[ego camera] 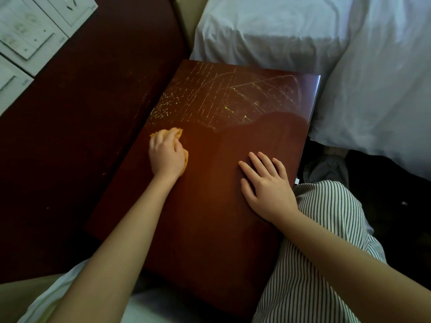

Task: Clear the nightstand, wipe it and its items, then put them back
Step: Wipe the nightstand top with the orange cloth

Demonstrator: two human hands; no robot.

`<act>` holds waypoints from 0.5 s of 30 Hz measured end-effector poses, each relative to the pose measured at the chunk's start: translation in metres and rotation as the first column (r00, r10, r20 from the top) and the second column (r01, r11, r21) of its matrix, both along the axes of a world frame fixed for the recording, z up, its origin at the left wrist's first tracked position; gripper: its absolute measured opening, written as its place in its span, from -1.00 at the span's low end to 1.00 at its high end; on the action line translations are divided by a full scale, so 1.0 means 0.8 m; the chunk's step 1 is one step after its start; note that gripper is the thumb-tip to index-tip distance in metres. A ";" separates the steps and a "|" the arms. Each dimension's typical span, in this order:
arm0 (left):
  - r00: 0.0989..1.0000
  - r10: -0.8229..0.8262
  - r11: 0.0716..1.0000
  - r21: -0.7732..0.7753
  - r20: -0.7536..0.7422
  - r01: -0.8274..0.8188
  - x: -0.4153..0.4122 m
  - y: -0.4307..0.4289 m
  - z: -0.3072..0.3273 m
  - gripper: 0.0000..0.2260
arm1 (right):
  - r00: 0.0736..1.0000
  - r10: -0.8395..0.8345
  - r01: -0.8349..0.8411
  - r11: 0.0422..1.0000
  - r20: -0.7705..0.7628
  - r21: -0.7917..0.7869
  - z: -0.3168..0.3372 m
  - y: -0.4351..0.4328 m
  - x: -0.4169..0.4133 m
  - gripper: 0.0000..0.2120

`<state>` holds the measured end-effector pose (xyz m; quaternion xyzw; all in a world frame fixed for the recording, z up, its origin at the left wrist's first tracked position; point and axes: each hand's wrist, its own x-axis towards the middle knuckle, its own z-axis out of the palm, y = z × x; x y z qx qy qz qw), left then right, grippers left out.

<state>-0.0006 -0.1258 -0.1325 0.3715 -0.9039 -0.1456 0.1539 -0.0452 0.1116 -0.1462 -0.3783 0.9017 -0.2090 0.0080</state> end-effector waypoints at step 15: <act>0.946 -0.320 0.947 0.023 0.047 0.319 0.030 0.017 0.002 -0.69 | 1.000 0.005 -0.005 1.000 0.004 0.001 -0.001 0.000 -0.001 -0.54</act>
